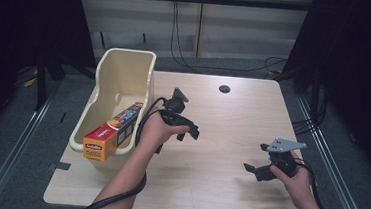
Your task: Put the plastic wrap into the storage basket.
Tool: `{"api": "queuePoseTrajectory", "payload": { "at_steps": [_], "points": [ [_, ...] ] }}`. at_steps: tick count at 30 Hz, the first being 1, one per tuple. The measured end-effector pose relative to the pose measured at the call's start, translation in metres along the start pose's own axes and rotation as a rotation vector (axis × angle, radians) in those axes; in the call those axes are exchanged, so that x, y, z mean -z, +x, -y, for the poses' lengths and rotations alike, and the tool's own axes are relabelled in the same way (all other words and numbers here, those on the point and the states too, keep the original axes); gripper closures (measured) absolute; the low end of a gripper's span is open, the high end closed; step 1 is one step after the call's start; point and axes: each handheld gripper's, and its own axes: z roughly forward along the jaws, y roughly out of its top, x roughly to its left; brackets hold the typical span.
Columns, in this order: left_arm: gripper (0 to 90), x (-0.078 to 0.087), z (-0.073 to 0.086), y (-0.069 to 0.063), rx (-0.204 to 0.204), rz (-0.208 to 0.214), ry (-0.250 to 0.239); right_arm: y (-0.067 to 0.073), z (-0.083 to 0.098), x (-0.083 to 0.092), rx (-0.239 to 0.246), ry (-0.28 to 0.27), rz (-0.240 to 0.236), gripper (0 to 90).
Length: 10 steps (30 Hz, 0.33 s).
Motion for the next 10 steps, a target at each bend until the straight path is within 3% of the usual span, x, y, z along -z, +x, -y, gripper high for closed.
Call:
{"api": "queuePoseTrajectory", "payload": {
  "at_steps": [10],
  "points": [
    [10.6, -0.0065, 0.0053, -0.0014, -0.040, -0.006, -0.004, -0.0029, 0.0031, -0.0017, -0.011, 0.007, 0.000, 2.3]
  ]
}}
